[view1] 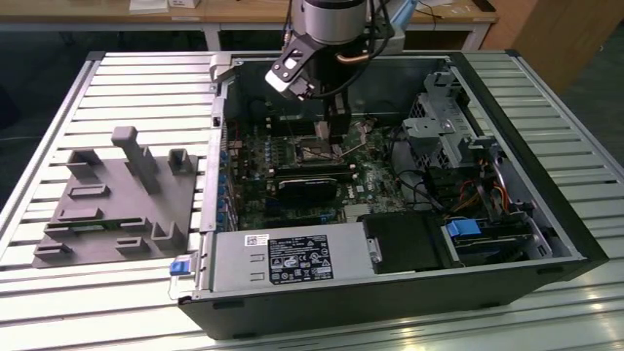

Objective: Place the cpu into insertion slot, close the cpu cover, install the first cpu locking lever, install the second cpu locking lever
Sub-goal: 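Place the cpu into insertion slot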

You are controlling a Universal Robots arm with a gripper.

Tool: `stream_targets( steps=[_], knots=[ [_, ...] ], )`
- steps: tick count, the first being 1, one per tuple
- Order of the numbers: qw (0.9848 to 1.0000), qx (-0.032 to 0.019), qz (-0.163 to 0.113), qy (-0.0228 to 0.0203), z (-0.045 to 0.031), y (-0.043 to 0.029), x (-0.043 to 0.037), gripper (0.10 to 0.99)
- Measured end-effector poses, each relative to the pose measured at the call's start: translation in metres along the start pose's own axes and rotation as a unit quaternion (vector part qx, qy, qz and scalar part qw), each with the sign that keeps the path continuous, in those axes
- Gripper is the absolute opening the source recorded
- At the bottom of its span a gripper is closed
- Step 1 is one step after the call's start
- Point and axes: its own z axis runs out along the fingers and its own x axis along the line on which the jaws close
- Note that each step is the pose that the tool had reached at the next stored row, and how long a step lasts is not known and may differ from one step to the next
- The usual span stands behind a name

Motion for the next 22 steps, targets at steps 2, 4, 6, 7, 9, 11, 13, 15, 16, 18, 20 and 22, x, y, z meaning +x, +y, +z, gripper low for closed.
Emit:
stream_targets(
  steps=[2, 4, 6, 7, 9, 11, 13, 15, 16, 18, 20, 22],
  knots=[
    [1.0000, -0.0072, 0.000, 0.0001, 0.0009, -0.0020, 0.0000, 0.537],
    [0.9999, -0.0155, 0.000, 0.0003, 0.0018, -0.0045, 0.0000, 0.537],
    [0.9998, -0.0221, 0.000, 0.0004, 0.0033, -0.0079, -0.0001, 0.537],
    [0.9997, -0.0242, 0.000, 0.0005, 0.0043, -0.0096, -0.0001, 0.537],
    [0.9997, -0.0257, 0.000, 0.0005, 0.0074, -0.0120, 0.0002, 0.537],
    [0.9997, -0.0258, 0.000, 0.0004, 0.0108, -0.0130, 0.0014, 0.537],
    [0.9997, -0.0257, 0.000, 0.0004, 0.0133, -0.0138, 0.0043, 0.537],
    [0.9997, -0.0257, -0.001, 0.0005, 0.0154, -0.0147, 0.0080, 0.537],
    [0.9997, -0.0258, -0.001, 0.0007, 0.0165, -0.0153, 0.0099, 0.537],
    [0.9997, -0.0258, -0.003, 0.0009, 0.0182, -0.0170, 0.0132, 0.537],
    [0.9996, -0.0258, -0.006, 0.0010, 0.0199, -0.0187, 0.0160, 0.537],
    [0.9996, -0.0259, -0.009, 0.0012, 0.0221, -0.0198, 0.0178, 0.537]
  ],
)
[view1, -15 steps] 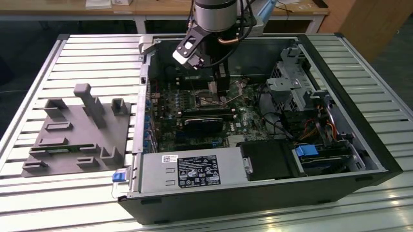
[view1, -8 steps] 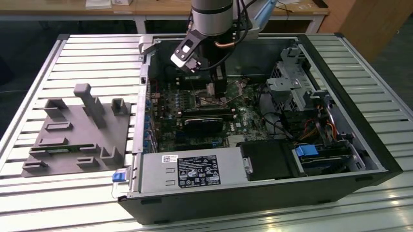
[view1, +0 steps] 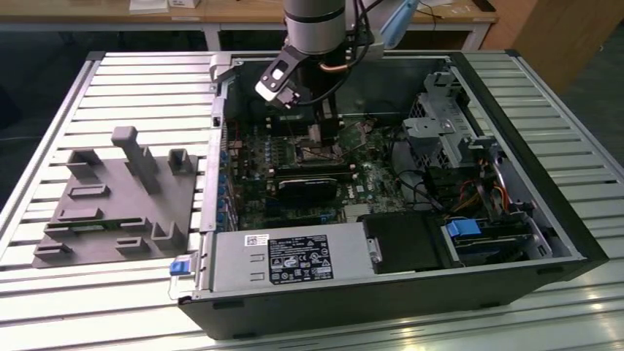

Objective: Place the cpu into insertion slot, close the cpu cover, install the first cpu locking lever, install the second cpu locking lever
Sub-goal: 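Place the cpu into insertion slot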

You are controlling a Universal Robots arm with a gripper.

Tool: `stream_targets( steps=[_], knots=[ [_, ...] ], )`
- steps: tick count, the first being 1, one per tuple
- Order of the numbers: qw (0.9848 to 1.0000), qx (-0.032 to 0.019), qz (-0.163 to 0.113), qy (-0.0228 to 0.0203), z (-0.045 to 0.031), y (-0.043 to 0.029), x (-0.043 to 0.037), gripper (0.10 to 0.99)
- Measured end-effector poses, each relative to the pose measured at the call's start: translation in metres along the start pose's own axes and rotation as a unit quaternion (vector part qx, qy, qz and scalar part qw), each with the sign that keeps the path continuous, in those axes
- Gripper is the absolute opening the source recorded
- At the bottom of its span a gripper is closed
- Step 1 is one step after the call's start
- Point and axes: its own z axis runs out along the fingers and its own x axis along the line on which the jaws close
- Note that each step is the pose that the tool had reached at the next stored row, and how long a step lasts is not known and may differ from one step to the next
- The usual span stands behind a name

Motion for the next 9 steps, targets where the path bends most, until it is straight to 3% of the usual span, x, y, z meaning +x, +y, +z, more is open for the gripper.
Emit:
stream_targets(
  steps=[9],
  knots=[
    [1.0000, 0.0001, -0.004, -0.0006, 0.0123, -0.0039, 0.0030, 0.537]
  ],
)
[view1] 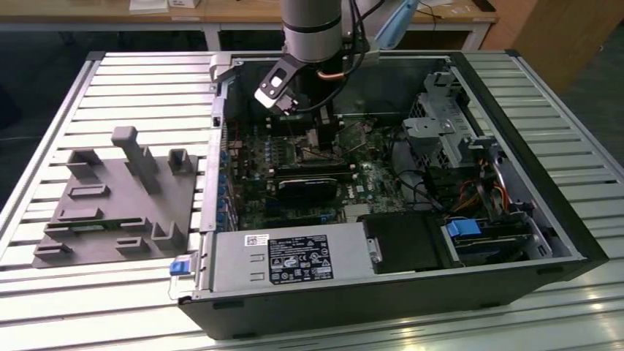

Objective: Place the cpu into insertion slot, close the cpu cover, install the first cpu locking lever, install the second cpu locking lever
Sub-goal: 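Place the cpu into insertion slot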

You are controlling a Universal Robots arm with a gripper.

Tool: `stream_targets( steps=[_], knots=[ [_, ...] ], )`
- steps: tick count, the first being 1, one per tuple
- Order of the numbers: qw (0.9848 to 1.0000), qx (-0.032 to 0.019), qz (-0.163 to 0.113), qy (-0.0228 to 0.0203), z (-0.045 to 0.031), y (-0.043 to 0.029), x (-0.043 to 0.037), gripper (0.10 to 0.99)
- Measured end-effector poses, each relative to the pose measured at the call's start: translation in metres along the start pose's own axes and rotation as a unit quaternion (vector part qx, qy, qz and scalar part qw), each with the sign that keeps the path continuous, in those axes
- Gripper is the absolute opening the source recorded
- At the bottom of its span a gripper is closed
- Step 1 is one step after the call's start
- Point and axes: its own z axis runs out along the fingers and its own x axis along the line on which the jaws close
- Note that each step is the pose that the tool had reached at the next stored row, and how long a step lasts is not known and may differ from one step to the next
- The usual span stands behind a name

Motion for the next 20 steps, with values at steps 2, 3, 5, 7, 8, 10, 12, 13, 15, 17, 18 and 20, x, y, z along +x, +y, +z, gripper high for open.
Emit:
stream_targets(
  steps=[2, 3, 5, 7, 8, 10, 12, 13, 15, 17, 18, 20],
  knots=[
    [1.0000, 0.0000, 0.000, -0.0011, 0.0025, -0.0004, 0.0008, 0.537],
    [1.0000, 0.0000, 0.000, -0.0017, 0.0038, -0.0006, 0.0011, 0.537],
    [1.0000, 0.0000, 0.000, -0.0030, 0.0062, -0.0010, 0.0017, 0.537],
    [1.0000, 0.0000, -0.001, -0.0038, 0.0088, -0.0014, 0.0021, 0.537],
    [1.0000, 0.0000, -0.001, -0.0040, 0.0103, -0.0016, 0.0024, 0.537],
    [1.0000, 0.0000, -0.001, -0.0042, 0.0129, -0.0020, 0.0030, 0.537],
    [1.0000, 0.0000, -0.001, -0.0043, 0.0152, -0.0025, 0.0034, 0.537],
    [1.0000, 0.0000, -0.001, -0.0042, 0.0163, -0.0027, 0.0036, 0.537],
    [1.0000, 0.0000, -0.001, -0.0042, 0.0185, -0.0033, 0.0039, 0.537],
    [1.0000, 0.0001, -0.001, -0.0043, 0.0196, -0.0039, 0.0046, 0.537],
    [1.0000, 0.0001, -0.001, -0.0043, 0.0200, -0.0041, 0.0048, 0.537],
    [1.0000, 0.0000, -0.001, -0.0042, 0.0207, -0.0044, 0.0052, 0.537]
  ],
)
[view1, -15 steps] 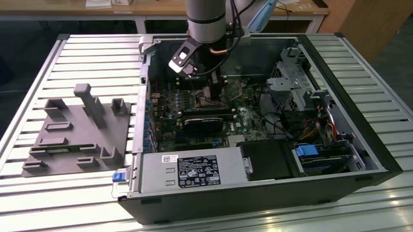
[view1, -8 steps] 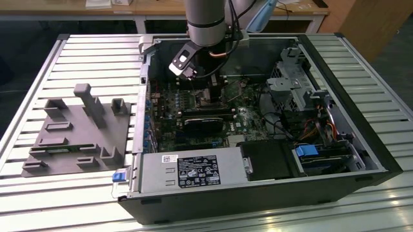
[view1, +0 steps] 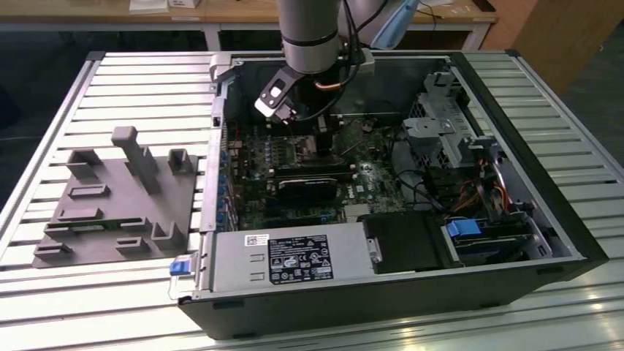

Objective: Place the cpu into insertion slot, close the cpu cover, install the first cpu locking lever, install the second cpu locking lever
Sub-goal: 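Place the cpu into insertion slot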

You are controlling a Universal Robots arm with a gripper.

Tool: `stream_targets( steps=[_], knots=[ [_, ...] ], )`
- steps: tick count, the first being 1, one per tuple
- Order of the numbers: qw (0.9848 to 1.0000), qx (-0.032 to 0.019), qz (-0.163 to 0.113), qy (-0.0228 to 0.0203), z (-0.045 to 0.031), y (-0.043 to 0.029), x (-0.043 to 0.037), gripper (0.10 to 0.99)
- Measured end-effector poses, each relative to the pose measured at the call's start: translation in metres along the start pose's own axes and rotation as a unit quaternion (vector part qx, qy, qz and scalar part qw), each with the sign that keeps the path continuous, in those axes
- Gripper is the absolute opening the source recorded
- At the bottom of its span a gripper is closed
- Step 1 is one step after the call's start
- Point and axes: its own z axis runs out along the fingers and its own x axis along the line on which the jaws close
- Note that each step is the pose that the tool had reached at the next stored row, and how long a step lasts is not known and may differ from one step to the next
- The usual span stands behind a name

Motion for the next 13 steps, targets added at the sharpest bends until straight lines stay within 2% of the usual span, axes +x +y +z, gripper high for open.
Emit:
stream_targets(
  steps=[13],
  knots=[
    [1.0000, 0.0000, 0.000, 0.0000, 0.0048, -0.0027, 0.0029, 0.537]
  ],
)
